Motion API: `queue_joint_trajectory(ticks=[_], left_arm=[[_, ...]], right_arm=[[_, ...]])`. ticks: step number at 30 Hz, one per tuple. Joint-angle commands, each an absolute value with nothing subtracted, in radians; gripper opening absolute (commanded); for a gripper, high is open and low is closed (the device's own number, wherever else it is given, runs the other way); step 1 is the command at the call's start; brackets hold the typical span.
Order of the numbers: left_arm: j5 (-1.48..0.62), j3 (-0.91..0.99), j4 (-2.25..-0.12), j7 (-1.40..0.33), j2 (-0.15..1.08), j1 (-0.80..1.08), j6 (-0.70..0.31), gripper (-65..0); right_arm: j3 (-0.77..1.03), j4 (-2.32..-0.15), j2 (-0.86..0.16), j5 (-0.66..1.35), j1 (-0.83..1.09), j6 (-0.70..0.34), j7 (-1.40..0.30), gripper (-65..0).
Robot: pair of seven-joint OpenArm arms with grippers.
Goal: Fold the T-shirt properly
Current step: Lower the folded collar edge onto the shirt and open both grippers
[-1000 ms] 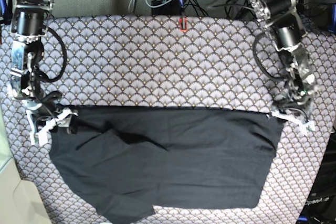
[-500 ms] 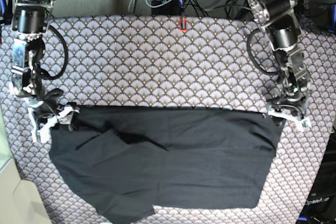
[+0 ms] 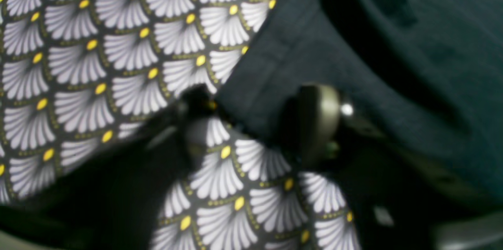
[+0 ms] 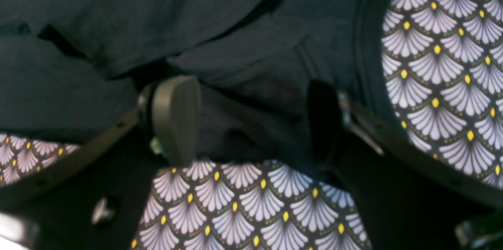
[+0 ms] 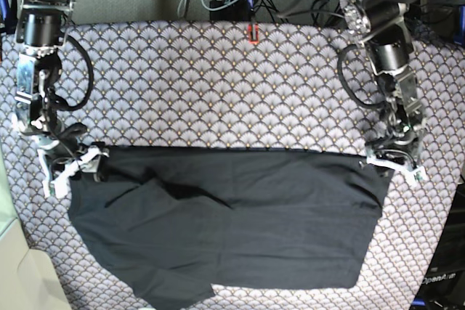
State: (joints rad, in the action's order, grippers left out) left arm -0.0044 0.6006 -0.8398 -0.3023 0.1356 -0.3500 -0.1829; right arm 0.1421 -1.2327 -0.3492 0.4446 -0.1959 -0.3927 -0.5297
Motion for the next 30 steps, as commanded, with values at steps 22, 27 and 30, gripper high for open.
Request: queue_joint_trajectory(ticks=[22, 27, 30], left_arm=[[-0.008, 0.599, -0.851, -0.302, 0.145, -0.371, -0.189, -65.0], [-0.008, 0.599, -0.851, -0.302, 0.150, -0.371, -0.189, -65.0], [-0.008, 0.599, -0.851, -0.302, 0.153, -0.371, -0.189, -65.0]], right_arm=[[0.151, -1.049, -0.403, 0.455, -0.246, -0.398, -0.414, -20.3], [0.151, -1.046, -0.420, 0.453, -0.246, -0.398, -0.412, -20.3], [0.151, -1.044, -0.432, 0.453, -0.246, -0.398, -0.410, -20.3]])
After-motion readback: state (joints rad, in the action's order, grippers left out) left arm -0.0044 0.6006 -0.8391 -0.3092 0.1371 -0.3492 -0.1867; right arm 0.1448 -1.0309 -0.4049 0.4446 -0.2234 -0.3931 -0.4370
